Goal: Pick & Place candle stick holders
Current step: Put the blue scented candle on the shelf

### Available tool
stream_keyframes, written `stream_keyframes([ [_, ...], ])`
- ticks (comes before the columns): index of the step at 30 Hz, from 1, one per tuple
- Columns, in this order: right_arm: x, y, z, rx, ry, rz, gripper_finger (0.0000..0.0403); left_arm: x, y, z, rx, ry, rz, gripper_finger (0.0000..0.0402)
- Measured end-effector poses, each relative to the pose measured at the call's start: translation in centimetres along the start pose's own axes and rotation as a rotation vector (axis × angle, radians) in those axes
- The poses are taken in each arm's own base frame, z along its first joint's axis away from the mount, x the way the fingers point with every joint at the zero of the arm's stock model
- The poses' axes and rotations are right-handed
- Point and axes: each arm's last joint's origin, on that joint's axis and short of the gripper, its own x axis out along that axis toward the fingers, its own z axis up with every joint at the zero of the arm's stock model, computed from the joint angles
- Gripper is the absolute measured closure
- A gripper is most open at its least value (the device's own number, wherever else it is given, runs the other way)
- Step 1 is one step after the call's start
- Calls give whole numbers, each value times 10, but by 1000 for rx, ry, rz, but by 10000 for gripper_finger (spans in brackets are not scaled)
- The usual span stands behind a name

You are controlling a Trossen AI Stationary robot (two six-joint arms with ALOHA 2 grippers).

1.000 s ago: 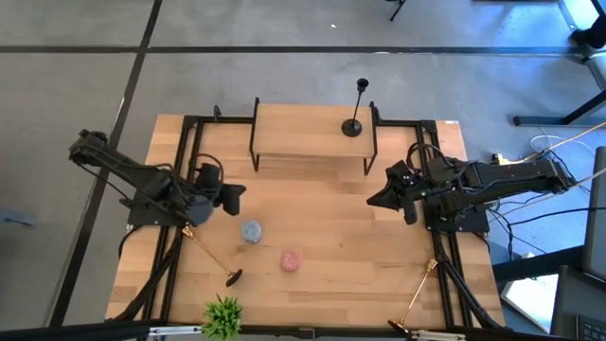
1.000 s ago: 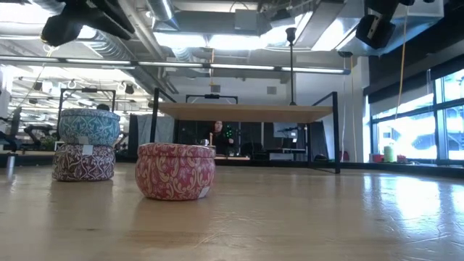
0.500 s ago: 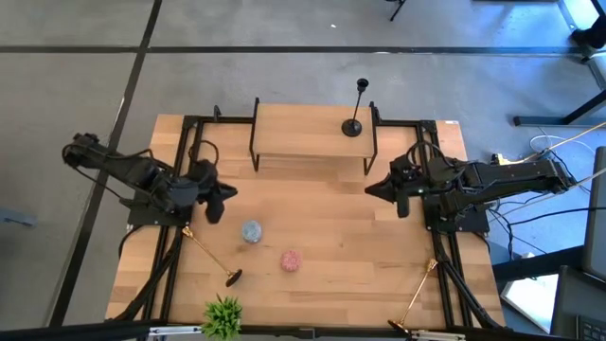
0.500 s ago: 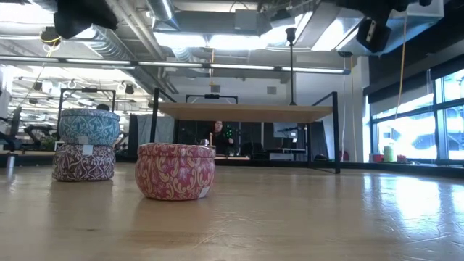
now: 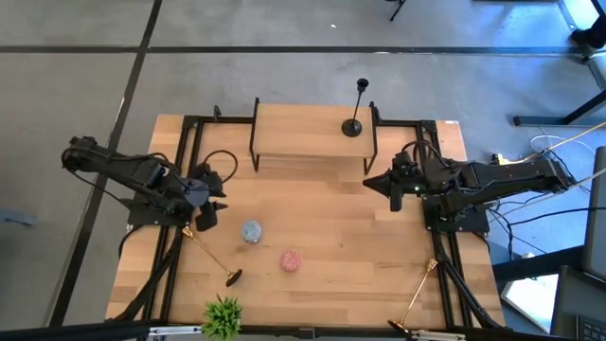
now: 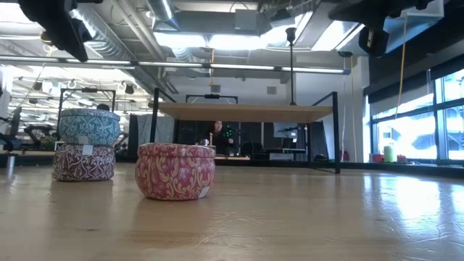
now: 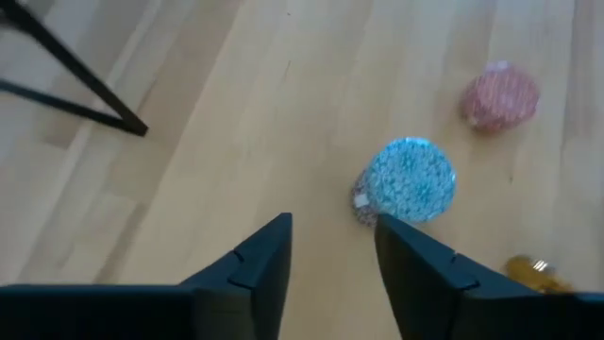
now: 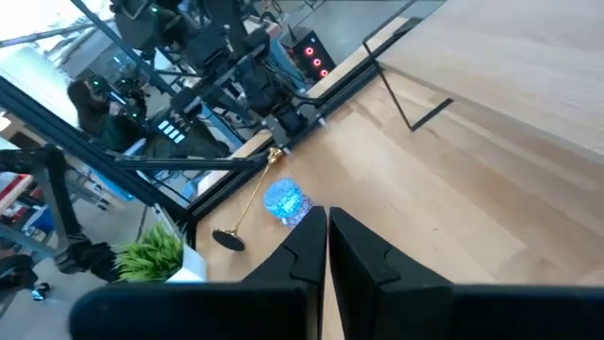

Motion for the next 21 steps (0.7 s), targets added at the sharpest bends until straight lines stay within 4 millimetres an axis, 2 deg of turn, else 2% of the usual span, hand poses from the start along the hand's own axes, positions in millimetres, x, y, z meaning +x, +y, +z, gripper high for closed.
stream_keyframes([
  [8,14,-2,-7,40,54,-36,385,22,-10,4,212,105,51,179],
  [13,23,-3,-13,44,103,-49,385,39,-20,8,192,178,24,151],
  [21,32,-4,-17,59,132,-66,385,57,-37,15,186,184,-85,129],
])
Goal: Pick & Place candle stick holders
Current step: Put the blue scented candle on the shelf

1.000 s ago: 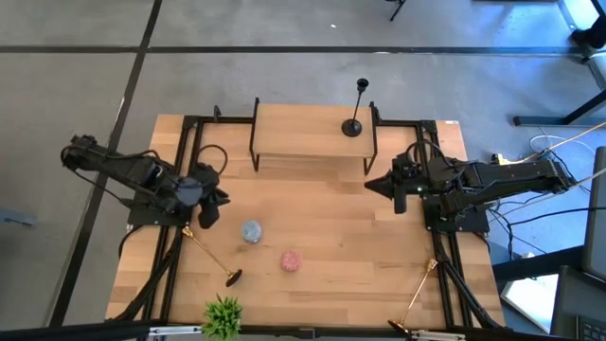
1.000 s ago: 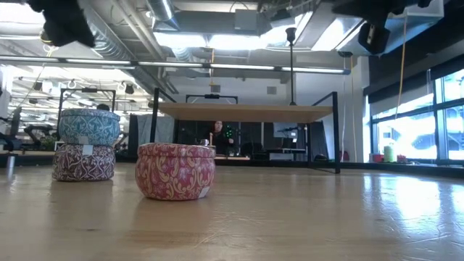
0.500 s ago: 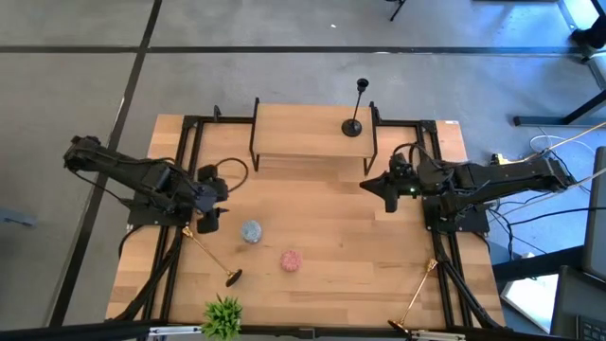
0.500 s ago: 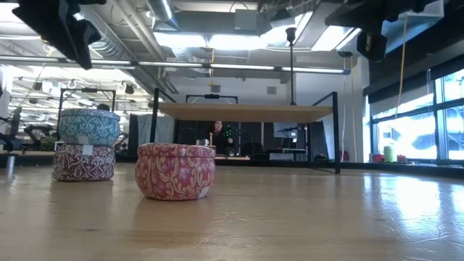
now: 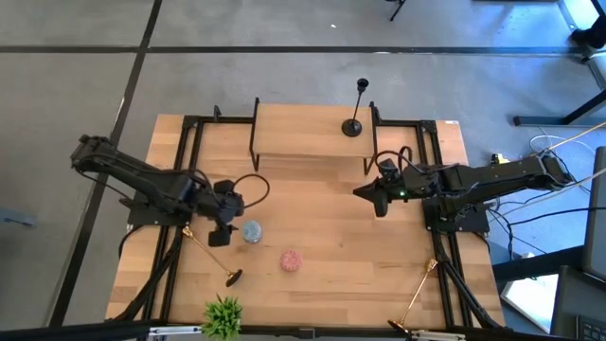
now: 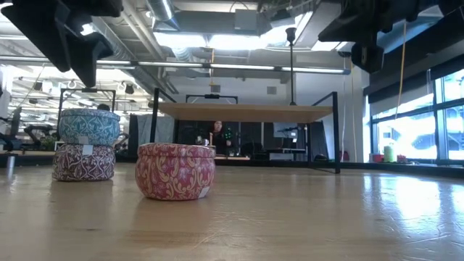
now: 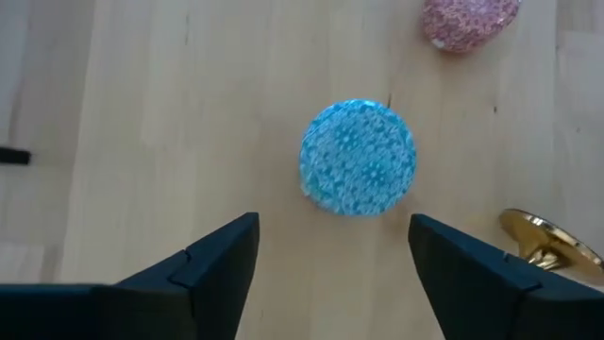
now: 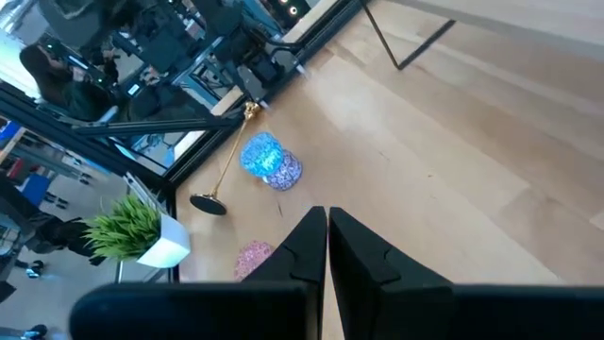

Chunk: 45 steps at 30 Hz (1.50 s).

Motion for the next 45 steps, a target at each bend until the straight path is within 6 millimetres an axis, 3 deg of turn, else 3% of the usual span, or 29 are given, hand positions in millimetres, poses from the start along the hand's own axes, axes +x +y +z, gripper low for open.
stream_keyframes([
  [9,0,0,0,3,-1,1,385,15,-8,8,-10,30,-79,116],
  [38,0,0,-1,-6,18,15,385,25,-10,16,37,-13,-29,113],
  [45,0,0,-1,-7,18,15,385,39,-12,19,27,25,-10,113],
])
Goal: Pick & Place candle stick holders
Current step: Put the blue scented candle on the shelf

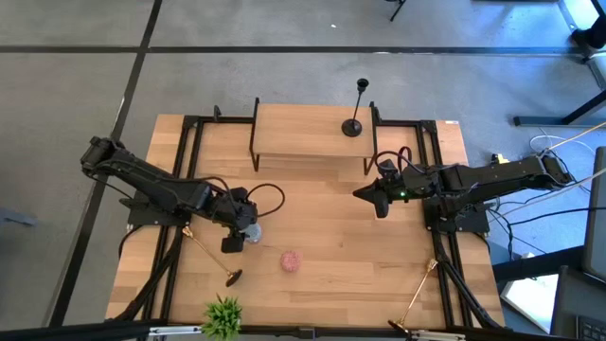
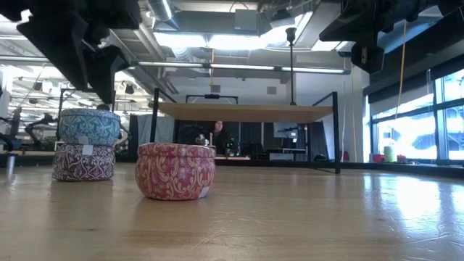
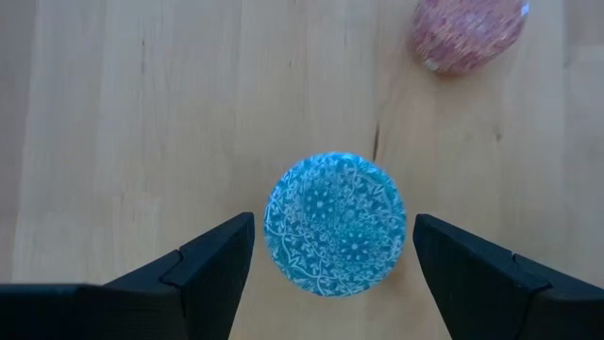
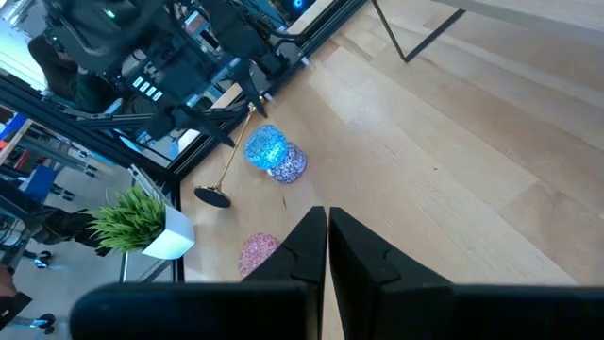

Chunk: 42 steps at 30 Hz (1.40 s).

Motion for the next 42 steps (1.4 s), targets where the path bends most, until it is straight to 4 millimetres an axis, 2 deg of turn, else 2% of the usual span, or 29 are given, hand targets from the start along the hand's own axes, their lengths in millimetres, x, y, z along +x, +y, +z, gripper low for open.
stream_keyframes([
  [12,0,-1,0,-4,-1,-10,385,5,-2,1,-11,23,-21,111],
  [25,0,-1,0,-4,-1,-10,385,5,-2,1,-16,22,-20,54],
  [42,0,-1,0,-4,-2,-11,385,6,-2,1,-28,25,-18,52],
])
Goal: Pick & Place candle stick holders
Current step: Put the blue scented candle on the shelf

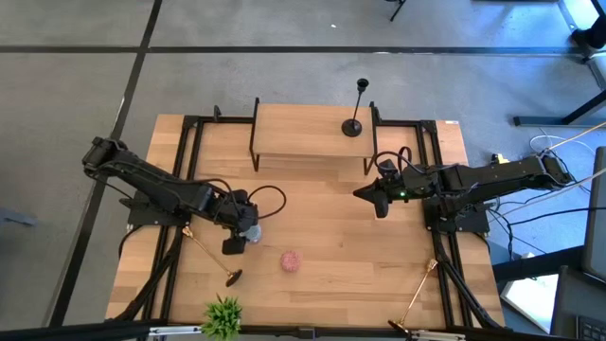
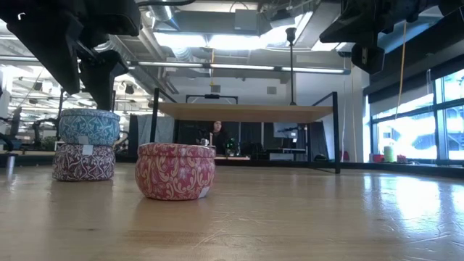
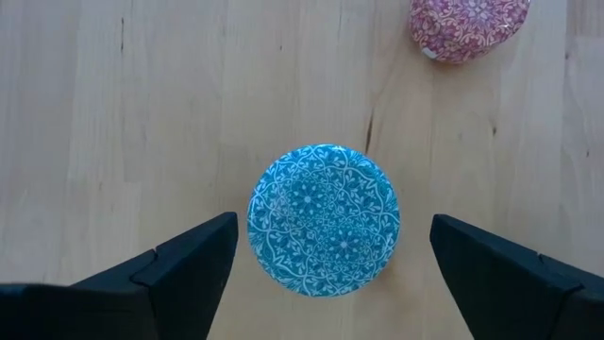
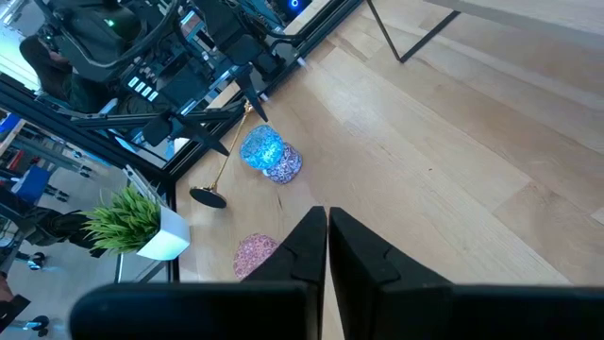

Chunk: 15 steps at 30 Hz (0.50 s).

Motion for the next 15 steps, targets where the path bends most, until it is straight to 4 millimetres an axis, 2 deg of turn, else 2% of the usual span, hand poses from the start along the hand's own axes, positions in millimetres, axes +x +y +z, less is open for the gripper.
stream_keyframes([
  [15,0,0,0,0,0,0,385,36,-4,1,19,122,52,52],
])
